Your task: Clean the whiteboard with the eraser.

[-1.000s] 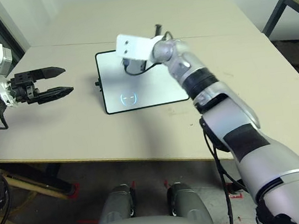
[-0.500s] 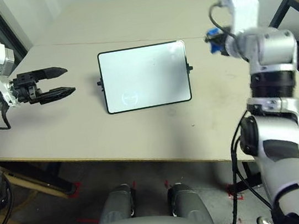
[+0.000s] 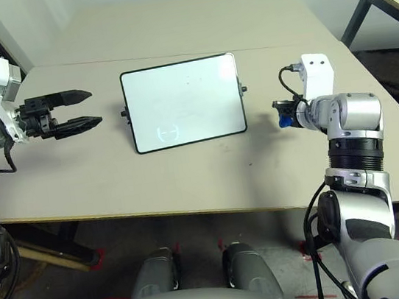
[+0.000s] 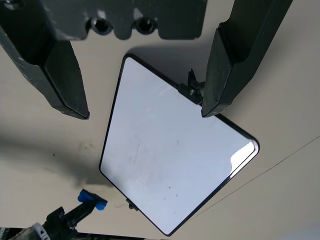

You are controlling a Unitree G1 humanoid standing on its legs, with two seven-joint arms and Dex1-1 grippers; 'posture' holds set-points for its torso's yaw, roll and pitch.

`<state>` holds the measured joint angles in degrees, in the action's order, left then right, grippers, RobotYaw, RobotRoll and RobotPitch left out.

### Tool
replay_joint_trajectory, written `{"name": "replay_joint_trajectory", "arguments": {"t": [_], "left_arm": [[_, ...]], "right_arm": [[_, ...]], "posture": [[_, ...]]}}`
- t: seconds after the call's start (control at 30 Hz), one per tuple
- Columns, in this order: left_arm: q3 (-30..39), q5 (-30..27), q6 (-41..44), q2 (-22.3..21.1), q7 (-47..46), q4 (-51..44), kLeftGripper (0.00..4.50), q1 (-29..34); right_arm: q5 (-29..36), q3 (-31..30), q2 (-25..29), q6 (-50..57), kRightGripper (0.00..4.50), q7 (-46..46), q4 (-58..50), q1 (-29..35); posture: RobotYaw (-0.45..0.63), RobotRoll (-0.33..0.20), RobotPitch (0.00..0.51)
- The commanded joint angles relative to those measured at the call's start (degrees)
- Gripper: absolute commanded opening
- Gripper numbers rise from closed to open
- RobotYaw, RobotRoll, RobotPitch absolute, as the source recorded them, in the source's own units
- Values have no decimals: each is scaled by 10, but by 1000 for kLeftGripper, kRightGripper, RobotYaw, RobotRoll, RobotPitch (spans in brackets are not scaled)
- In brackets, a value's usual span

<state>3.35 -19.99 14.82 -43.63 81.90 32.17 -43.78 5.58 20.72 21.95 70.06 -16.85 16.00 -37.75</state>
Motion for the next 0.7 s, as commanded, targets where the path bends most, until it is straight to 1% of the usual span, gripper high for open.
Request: {"name": "replay_joint_trajectory", "arguments": {"t": [0.03,0.1,0.13,0.27,0.3,0.33,0.43,0.5,0.53,0.6,0.63,0.67,0.7], "left_arm": [[-1,1,4,-2,-1,-13,4500,7],[0,1,4,-2,-2,-14,4500,8],[1,1,5,-2,-3,-15,4500,9],[2,0,6,-4,-3,-15,4500,10],[2,0,6,-4,-3,-15,4500,10],[3,-1,7,-5,-3,-16,4500,9],[8,-2,8,-8,-5,-14,4500,6],[13,-2,4,-11,-9,-7,4500,0],[17,-2,2,-13,-13,-1,4500,-5],[26,-1,-5,-18,-23,11,4500,-14],[33,2,-17,-18,-35,21,4500,-18],[41,4,-30,-17,-51,32,4500,-23],[46,6,-40,-15,-61,40,4500,-26]], "right_arm": [[5,-5,2,-20,16,16,38,-2],[5,-11,4,-29,16,22,51,0],[7,-12,4,-29,327,22,56,1],[19,-18,13,-17,1674,15,46,-2],[24,-17,15,-12,2148,13,39,-4],[28,-17,20,-7,2509,10,30,-6],[43,-34,61,17,3703,-16,-16,-12],[45,-55,97,-4,4484,-39,-43,-10],[48,-55,111,-24,4484,-47,-53,-10],[60,-27,119,-91,4484,-57,-61,-8],[72,-4,113,-160,4484,-66,-57,0],[73,8,109,-247,4484,-76,-44,14],[72,13,107,-310,4484,-84,-31,24]], "posture": [[238,0,0],[242,0,0],[243,0,0],[240,0,0],[240,0,0],[238,0,0],[238,0,0],[234,0,0],[231,0,0],[229,0,0],[230,0,0],[233,0,0],[235,0,0]]}}
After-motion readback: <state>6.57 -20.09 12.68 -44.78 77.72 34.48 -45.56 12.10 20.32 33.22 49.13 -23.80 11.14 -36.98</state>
